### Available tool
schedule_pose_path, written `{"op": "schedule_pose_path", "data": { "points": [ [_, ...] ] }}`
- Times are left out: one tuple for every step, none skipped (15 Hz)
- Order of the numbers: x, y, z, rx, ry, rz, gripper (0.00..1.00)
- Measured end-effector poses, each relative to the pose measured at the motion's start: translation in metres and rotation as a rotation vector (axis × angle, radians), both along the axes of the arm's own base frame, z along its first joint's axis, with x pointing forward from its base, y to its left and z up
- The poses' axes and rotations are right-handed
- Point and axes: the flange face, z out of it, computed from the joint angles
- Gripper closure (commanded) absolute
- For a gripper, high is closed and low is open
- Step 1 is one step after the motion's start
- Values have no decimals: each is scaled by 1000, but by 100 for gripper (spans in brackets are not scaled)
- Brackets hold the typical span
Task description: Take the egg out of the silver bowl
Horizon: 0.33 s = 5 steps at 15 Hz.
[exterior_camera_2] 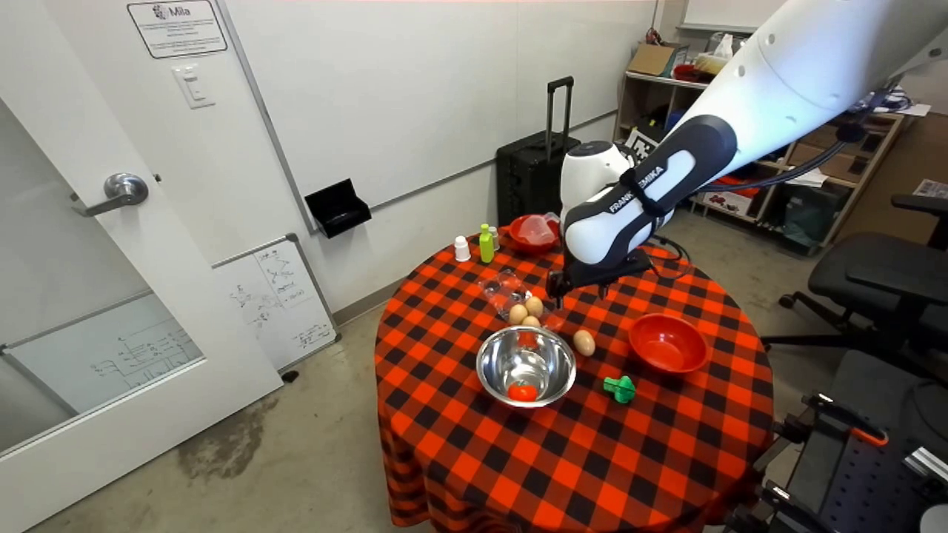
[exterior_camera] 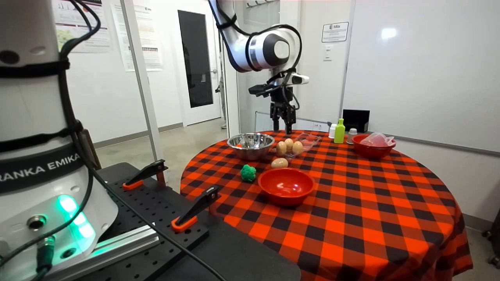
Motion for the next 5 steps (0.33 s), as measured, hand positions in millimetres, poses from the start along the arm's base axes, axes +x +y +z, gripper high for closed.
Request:
{"op": "schedule_pose_path", "data": {
  "points": [
    [-4,10,13,-4,-9,42,0],
    [-10,21,25,-8,-14,86,0],
    [-16,30,36,-10,-21,113,0],
    [-21,35,43,-9,-24,127,0],
    [-25,38,47,-9,-24,133,0]
  ]
}}
